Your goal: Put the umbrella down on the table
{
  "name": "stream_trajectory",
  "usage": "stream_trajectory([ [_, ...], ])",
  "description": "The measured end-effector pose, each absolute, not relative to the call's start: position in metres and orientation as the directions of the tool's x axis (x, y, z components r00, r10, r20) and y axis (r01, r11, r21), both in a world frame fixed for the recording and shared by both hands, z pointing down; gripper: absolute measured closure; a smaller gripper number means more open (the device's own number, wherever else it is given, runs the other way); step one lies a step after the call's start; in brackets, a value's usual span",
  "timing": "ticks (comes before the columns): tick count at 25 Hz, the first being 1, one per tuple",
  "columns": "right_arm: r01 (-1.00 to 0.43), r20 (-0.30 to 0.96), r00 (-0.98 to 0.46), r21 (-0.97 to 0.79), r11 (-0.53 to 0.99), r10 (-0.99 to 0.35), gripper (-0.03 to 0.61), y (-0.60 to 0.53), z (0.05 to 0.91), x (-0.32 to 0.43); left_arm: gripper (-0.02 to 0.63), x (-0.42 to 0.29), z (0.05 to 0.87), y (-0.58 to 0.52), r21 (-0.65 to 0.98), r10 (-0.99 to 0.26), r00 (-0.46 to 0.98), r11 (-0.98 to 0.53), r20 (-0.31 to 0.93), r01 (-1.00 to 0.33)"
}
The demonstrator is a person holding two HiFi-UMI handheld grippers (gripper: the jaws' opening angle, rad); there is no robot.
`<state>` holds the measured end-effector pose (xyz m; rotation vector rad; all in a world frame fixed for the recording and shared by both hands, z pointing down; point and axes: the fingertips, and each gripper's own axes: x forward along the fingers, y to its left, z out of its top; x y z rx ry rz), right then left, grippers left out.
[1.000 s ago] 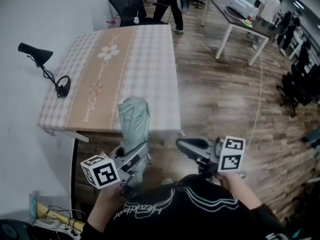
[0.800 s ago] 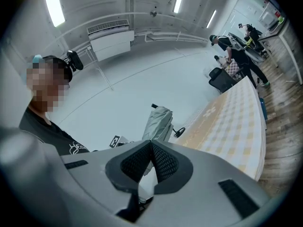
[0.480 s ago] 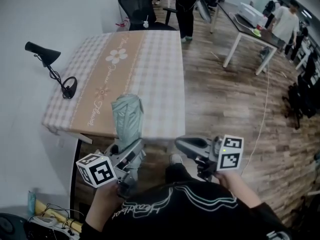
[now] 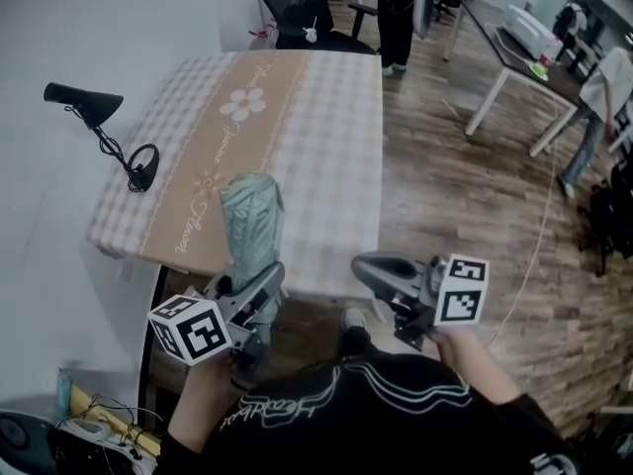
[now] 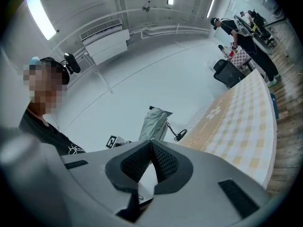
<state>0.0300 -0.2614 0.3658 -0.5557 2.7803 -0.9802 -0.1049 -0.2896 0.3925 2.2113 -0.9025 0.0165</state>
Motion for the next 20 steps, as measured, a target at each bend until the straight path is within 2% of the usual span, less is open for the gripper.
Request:
stream_trajectory([
  [20,-0.208,-0.020,-0.945,-0.734,0.647,-0.326,0.565,-0.398,0.416,0.083,0.346,-0.067,0.468,-0.440,0.620,-0.606,0.657,-0.318,0.448,-0.717],
])
